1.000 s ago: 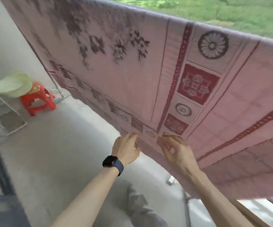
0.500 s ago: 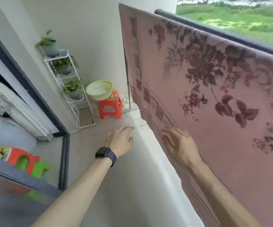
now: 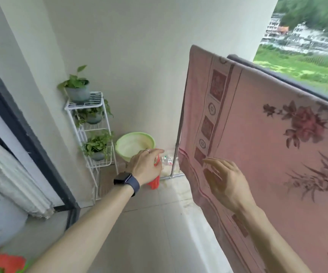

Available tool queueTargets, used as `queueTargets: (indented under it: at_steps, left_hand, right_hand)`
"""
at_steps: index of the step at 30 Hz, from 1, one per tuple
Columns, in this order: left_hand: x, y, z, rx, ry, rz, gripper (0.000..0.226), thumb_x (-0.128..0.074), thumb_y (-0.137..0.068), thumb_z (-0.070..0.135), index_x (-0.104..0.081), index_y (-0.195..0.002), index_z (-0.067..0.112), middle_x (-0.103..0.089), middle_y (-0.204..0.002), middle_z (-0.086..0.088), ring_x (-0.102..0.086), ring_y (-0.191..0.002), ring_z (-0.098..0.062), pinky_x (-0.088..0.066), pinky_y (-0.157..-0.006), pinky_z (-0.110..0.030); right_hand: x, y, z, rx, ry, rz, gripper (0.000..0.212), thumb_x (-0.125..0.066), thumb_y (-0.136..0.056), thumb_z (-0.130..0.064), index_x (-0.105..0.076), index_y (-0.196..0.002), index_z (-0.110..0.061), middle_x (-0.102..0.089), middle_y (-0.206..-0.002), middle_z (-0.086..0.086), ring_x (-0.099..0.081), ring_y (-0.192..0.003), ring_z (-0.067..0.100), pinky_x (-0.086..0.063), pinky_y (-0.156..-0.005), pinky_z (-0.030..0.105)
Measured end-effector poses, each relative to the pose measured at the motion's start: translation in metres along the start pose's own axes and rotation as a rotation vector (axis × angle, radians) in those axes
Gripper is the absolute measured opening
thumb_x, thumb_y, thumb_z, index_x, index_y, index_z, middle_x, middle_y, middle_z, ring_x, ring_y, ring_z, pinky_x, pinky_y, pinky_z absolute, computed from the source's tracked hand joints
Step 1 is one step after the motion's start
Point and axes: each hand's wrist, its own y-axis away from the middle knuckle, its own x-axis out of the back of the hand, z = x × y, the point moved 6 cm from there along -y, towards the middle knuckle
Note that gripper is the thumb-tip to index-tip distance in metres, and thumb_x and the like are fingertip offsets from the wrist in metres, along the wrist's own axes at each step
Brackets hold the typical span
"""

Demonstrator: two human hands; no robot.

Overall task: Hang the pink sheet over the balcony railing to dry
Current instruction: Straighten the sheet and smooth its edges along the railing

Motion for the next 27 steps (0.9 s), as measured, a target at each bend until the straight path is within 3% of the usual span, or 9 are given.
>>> queueTargets:
  at_steps: [11, 14, 19, 22, 27]
  left_hand:
    - [0.021, -0.307, -0.045, -0.262, -0.037, 0.063, 0.044, -0.055, -0.092, 0.031, -0.055, -0.135, 0.035, -0.057, -0.138, 0.008, -0.055, -0.12, -0.021, -0.042, -0.098, -0.033]
    - [0.023, -0.384, -0.05, -0.323, -0.087, 0.09, 0.042, -0.054, -0.092, 0.032, -0.057, -0.134, 0.034, -0.057, -0.137, 0.009, -0.055, -0.119, -0.02, -0.04, -0.098, -0.033]
    - [0.026, -0.494, -0.068, -0.293, -0.017, 0.069, 0.04, -0.054, -0.093, 0.033, -0.057, -0.132, 0.035, -0.058, -0.137, 0.006, -0.054, -0.121, -0.021, -0.04, -0.101, -0.035]
    - [0.02, -0.562, -0.074, -0.229, 0.154, 0.006, 0.037, -0.054, -0.093, 0.034, -0.056, -0.13, 0.036, -0.058, -0.134, 0.006, -0.052, -0.123, -0.018, -0.041, -0.096, -0.031]
    - [-0.004, -0.675, -0.053, -0.124, 0.697, -0.238, 0.033, -0.054, -0.097, 0.034, -0.056, -0.129, 0.032, -0.06, -0.129, 0.005, -0.053, -0.121, -0.012, -0.041, -0.095, -0.026]
  right_hand:
    - [-0.061, -0.267, 0.041, -0.008, 0.205, 0.112, 0.031, -0.062, -0.096, -0.028, -0.069, -0.126, -0.022, -0.069, -0.126, -0.006, -0.055, -0.126, 0.024, -0.05, -0.099, 0.048]
    - [-0.077, -0.342, 0.059, 0.009, 0.276, 0.13, 0.031, -0.06, -0.097, -0.03, -0.068, -0.126, -0.022, -0.068, -0.127, -0.005, -0.054, -0.127, 0.024, -0.049, -0.101, 0.046]
    - [-0.088, -0.448, 0.068, 0.027, 0.321, 0.151, 0.033, -0.059, -0.097, -0.032, -0.066, -0.128, -0.023, -0.067, -0.129, -0.004, -0.054, -0.126, 0.023, -0.049, -0.102, 0.043]
    - [-0.085, -0.502, 0.071, 0.035, 0.355, 0.211, 0.035, -0.058, -0.096, -0.034, -0.065, -0.129, -0.024, -0.066, -0.13, -0.004, -0.054, -0.126, 0.022, -0.049, -0.102, 0.042]
    - [-0.075, -0.581, 0.078, -0.043, 0.468, 0.355, 0.038, -0.058, -0.096, -0.039, -0.062, -0.131, -0.024, -0.061, -0.134, 0.0, -0.05, -0.126, 0.026, -0.046, -0.096, 0.043]
